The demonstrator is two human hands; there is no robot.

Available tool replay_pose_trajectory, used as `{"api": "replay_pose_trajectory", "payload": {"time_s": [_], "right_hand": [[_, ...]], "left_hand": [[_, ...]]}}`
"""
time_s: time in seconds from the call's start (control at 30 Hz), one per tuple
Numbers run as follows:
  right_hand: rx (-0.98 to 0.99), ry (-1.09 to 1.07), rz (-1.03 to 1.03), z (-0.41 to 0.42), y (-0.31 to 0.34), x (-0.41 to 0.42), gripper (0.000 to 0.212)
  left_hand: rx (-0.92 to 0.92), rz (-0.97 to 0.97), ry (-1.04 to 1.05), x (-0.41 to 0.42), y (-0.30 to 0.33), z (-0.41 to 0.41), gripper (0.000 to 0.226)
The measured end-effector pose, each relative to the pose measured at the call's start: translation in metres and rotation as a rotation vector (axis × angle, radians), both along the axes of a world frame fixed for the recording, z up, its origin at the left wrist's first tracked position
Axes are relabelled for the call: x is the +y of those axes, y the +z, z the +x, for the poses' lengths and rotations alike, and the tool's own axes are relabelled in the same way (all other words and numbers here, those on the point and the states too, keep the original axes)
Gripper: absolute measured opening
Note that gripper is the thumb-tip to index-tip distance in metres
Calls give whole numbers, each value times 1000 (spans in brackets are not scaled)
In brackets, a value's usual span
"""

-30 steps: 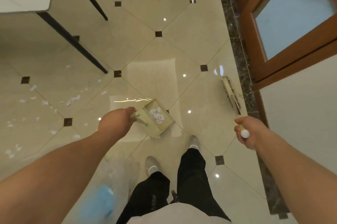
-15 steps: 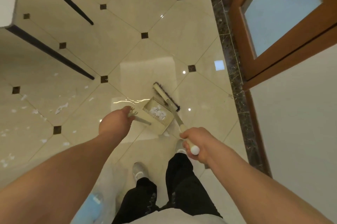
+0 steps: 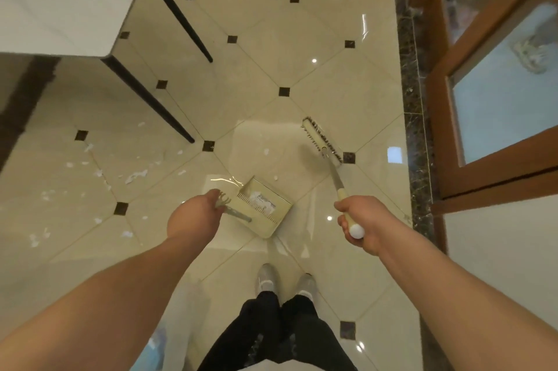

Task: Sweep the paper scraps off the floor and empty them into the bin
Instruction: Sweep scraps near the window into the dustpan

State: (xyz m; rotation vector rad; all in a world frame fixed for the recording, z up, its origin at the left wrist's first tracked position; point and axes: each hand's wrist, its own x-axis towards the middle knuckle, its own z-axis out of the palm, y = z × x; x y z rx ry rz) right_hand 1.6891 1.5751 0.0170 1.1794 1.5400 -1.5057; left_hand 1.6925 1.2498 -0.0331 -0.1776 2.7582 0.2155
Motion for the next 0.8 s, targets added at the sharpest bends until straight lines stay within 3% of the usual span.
{"api": "replay_pose_trajectory", "payload": {"time_s": [0.17,0.37,0.57,0.8], "right_hand": [[9,46,27,-60,-6,-25,13],[-4,279,102,-155,-22,-96,7],[-20,565,226,-239,-58,-158,8],[-209,564,81,-261,-61,-210,12]], "left_hand": [[-8,0,89,-40,-1,-28,35],[-44,11,223,-105,-21,-91,21],[-112,19,125,-152,-35,-130,37],[-122,20,131,-184,-37,-181,39]]}}
